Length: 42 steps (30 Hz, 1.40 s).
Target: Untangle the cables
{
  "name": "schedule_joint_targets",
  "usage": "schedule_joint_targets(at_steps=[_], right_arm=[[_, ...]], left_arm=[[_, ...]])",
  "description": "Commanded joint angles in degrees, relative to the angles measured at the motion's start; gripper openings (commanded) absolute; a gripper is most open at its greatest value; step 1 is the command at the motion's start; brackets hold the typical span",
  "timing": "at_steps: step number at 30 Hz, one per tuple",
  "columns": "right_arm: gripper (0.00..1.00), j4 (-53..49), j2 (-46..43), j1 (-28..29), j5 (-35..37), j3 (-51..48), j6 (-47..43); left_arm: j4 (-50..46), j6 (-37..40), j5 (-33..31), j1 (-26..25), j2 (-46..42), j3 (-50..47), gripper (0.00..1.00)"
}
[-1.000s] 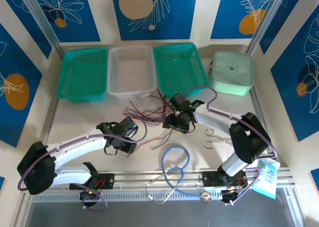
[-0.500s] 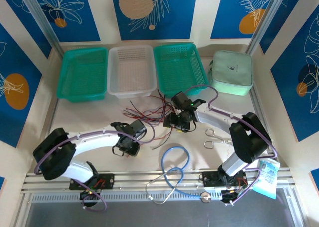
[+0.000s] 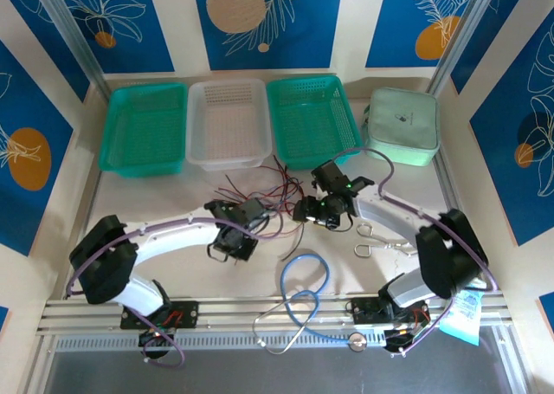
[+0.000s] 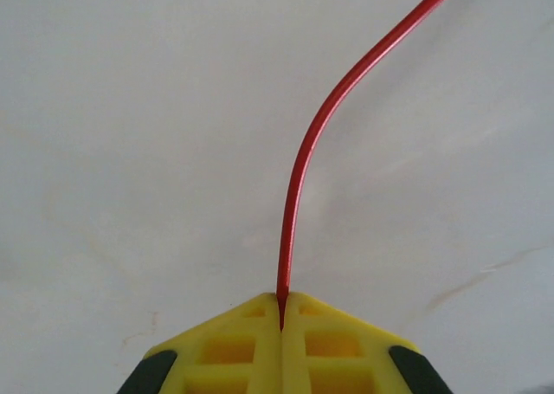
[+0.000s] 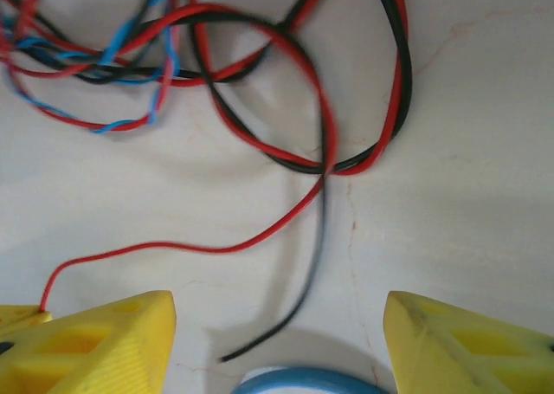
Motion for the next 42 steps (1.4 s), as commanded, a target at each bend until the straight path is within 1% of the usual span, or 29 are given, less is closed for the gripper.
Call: schedule_joint_targets(at_steps=[1, 4, 6, 9, 10, 12, 15, 17, 19, 21, 23, 26, 27, 30, 34, 36, 38, 40, 42], right_arm=[[0.64, 3.09, -7.69, -0.12, 3.13, -3.09, -3.35], [0.64, 9.25, -15.93, 0.07, 3.98, -6.77, -8.16], [0.64, 12.11, -20.94, 0.23, 6.16, -8.94, -11.32], [0.66, 13.69, -28.85, 0.02, 12.38, -10.41, -13.59], [0.66, 14.58, -31.22, -0.24, 12.92, -10.77, -14.88], [0.69, 15.51, -34.84, -0.67, 13.29, -10.74, -17.52], [0.73, 13.23, -38.55, -1.64, 13.37, -8.74, -19.47], [0.75, 11.50, -40.52, -2.50, 12.09, -6.69, -19.50], [0.75, 11.99, -42.54, -3.19, 9.81, -5.50, -19.99], [0.75, 13.71, -43.79, -3.29, 8.13, -5.65, -22.14], [0.75, 15.34, -44.22, -3.20, 6.47, -6.45, -26.29], [0.77, 15.34, -43.79, -3.33, 8.15, -6.43, -30.90], [0.77, 15.72, -43.83, -3.58, 8.61, -6.28, -31.63], [0.78, 16.91, -44.04, -4.79, 6.75, -5.60, -32.30], [0.79, 17.09, -44.72, -5.40, 3.75, -4.91, -32.32], [0.79, 17.74, -45.77, -5.46, 3.60, -5.36, -32.77], [0.79, 18.69, -47.06, -5.48, 3.98, -6.05, -33.88], [0.80, 19.46, -48.33, -5.48, 4.81, -6.51, -35.28], [0.81, 19.89, -49.14, -5.57, 5.10, -6.33, -36.22]], left_arm=[[-9.91, 2.94, -4.10, -0.39, -2.73, 11.84, 0.00], [-15.88, 5.89, -5.09, -0.39, -1.45, 22.40, 0.00], [-18.00, 7.75, -5.20, -0.41, -0.02, 28.63, 0.00], [-17.57, 9.20, -5.66, -0.30, 3.54, 38.67, 0.00], [-17.31, 10.14, -5.15, -0.21, 5.12, 42.80, 0.00], [-18.42, 11.33, -5.11, -0.13, 8.17, 50.60, 0.00], [-20.76, 13.57, -4.85, -0.04, 11.92, 60.35, 0.00], [-22.30, 14.73, -5.09, -0.04, 13.50, 65.51, 0.00], [-22.85, 15.32, -4.84, 0.35, 14.22, 69.42, 0.00], [-22.04, 15.69, -3.20, 0.90, 14.33, 71.25, 0.00], [-21.45, 15.64, -1.75, 1.48, 14.33, 72.76, 0.00], [-20.55, 15.49, 0.08, 2.23, 14.26, 75.73, 0.00], [-19.75, 15.42, 0.74, 2.40, 14.01, 76.57, 0.00], [-15.75, 15.29, 1.86, 3.06, 12.15, 76.86, 0.00], [-11.69, 13.50, 4.05, 5.19, 10.00, 77.12, 0.00], [-10.07, 12.76, 5.17, 6.15, 9.31, 77.28, 0.00], [-8.42, 11.58, 7.30, 6.95, 8.82, 77.64, 0.00], [-4.91, 8.74, 12.43, 7.87, 8.21, 77.73, 0.00], [-1.89, 6.21, 15.72, 8.31, 7.51, 77.82, 0.00]])
